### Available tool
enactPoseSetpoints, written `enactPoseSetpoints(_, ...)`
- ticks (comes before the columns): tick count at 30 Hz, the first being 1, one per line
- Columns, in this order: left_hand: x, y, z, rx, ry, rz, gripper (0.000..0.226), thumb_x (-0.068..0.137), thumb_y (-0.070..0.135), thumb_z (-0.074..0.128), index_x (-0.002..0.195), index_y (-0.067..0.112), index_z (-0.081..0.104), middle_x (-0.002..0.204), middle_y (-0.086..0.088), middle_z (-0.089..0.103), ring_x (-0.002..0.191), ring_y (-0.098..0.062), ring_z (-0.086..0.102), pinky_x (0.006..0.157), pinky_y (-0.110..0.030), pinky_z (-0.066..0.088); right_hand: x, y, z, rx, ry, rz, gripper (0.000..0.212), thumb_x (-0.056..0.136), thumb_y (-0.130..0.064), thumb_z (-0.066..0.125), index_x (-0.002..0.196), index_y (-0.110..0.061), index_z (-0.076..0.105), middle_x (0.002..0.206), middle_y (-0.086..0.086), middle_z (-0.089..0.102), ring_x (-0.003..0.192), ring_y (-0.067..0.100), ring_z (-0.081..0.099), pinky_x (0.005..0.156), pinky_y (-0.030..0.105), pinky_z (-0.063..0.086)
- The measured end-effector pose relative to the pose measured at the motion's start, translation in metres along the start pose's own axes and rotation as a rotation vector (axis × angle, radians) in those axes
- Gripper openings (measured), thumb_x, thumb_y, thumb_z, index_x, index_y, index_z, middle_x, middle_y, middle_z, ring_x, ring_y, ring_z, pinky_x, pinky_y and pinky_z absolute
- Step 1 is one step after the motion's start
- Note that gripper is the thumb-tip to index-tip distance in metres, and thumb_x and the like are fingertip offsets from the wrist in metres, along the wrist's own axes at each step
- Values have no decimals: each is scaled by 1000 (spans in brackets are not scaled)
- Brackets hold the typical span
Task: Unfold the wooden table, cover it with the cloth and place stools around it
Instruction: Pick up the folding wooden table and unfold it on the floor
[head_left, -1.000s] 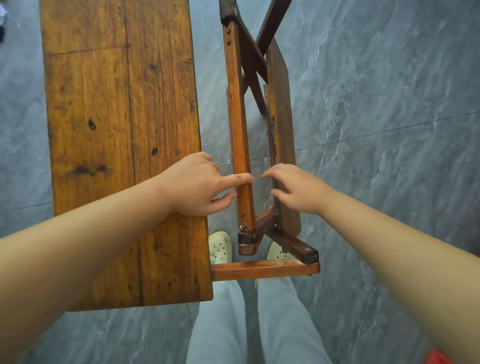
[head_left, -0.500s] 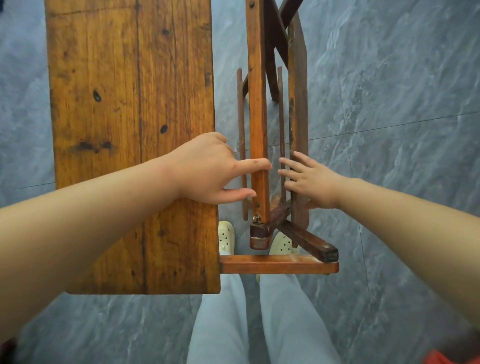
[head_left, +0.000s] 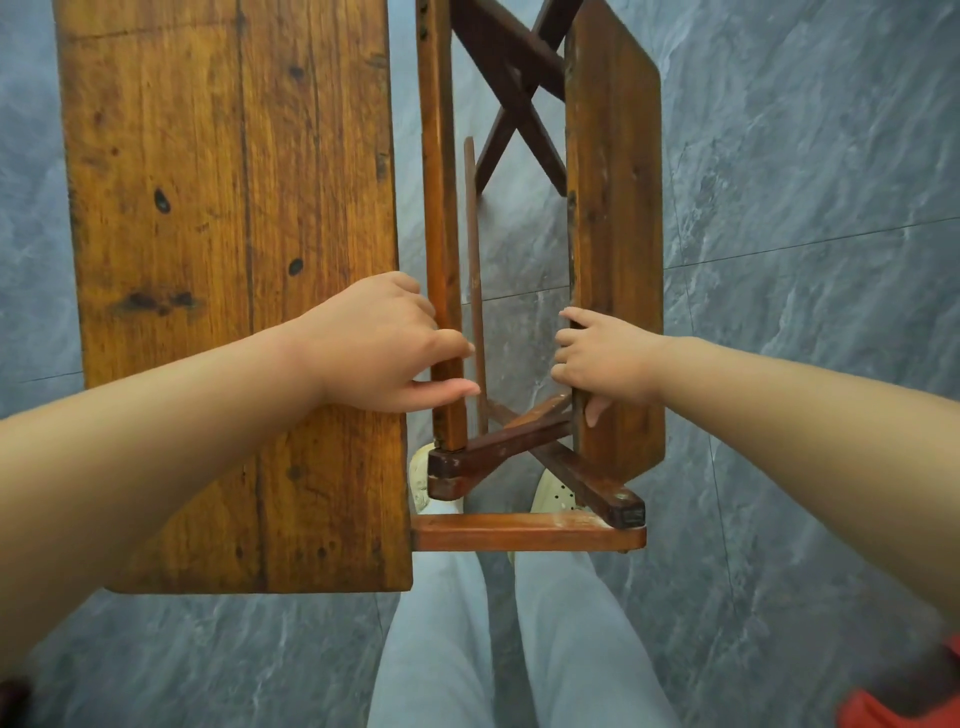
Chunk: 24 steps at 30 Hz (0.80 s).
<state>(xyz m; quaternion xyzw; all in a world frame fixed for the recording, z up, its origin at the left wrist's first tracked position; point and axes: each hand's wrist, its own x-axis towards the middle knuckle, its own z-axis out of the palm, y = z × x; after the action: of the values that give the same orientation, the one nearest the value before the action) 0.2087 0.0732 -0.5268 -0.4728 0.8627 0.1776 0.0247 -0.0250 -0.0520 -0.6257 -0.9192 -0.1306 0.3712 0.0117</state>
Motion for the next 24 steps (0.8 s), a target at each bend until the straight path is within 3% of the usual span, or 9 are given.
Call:
enactPoseSetpoints(3,-4,-1,-2,-20,0,-2,58,95,54,28,103,16,71,45,8,52,45,-7,38,57,-22,25,-8,4,-5,8,9,-30,67,80,-70,47,122,-19,58,121,-1,62,124,26,46,115,49,15)
enactPoseSetpoints(6,-5,-2,-5,-28,2,-1,60,94,54,27,105,16,71,45,8,53,44,-7,42,54,-22,31,-20,7,-9,-4,0,-54,68,81,-71,45,123,-20,59,120,-2,63,122,25,47,113,47,18)
enactPoseSetpoints(10,-4,-1,-9,-22,9,20,60,94,54,28,99,15,73,46,8,56,45,-8,49,56,-22,28,-38,8,-16,-11,3,-88,67,80,-73,42,118,-21,61,115,-4,64,117,23,49,111,46,23)
enactPoseSetpoints(12,-3,-1,-10,-7,7,26,63,95,55,24,95,16,74,47,8,57,46,-9,53,55,-22,31,-48,9,-20,-17,40,-94,70,81,-76,32,113,-22,64,109,-6,65,112,22,51,108,45,24)
enactPoseSetpoints(14,-1,-1,-10,7,10,28,68,94,57,18,93,17,73,49,8,57,47,-10,54,55,-24,36,-59,9,-25,8,97,-77,81,82,-78,10,101,-23,67,94,-9,64,98,17,53,104,43,27)
enactPoseSetpoints(17,2,-1,-12,32,24,33,75,93,60,10,92,19,72,50,8,57,49,-10,54,57,-24,34,-74,6,-28,99,202,-24,88,84,-74,-7,82,-26,67,72,-14,52,75,11,43,94,40,32)
enactPoseSetpoints(20,6,0,-13,52,47,39,79,92,62,3,89,21,71,52,8,56,51,-9,54,59,-23,35,-87,7,-29,73,258,11,83,89,-68,-6,68,-28,64,64,-14,54,66,11,46,86,37,33)
enactPoseSetpoints(24,13,0,-17,45,47,48,81,90,63,-1,80,23,69,57,8,59,56,-8,56,64,-23,39,-101,10,-39,7,350,26,66,94,-59,13,54,-28,56,52,-14,46,56,9,39,77,34,29)
